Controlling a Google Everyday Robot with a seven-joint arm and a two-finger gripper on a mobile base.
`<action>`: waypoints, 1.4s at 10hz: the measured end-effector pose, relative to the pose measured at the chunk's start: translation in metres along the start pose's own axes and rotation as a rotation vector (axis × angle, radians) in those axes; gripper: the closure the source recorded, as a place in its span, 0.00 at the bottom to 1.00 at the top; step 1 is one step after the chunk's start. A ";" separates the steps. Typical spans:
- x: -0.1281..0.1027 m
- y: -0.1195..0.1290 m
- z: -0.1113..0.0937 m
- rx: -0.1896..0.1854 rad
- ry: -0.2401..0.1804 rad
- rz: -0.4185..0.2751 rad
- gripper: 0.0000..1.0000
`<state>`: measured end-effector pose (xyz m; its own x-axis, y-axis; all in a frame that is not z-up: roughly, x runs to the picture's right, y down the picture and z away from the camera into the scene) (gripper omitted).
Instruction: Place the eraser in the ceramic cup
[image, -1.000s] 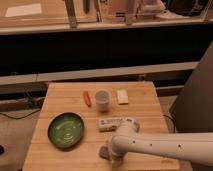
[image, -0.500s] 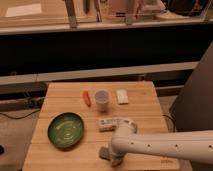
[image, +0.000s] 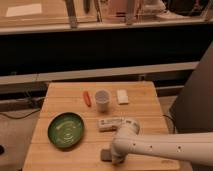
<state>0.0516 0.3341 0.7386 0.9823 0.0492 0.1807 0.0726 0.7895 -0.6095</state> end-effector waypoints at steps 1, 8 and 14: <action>0.002 -0.001 -0.003 0.006 -0.009 0.001 1.00; 0.004 -0.020 -0.024 0.048 -0.095 0.009 1.00; -0.003 -0.044 -0.055 0.093 -0.203 -0.008 1.00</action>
<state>0.0554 0.2653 0.7228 0.9262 0.1572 0.3426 0.0549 0.8430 -0.5351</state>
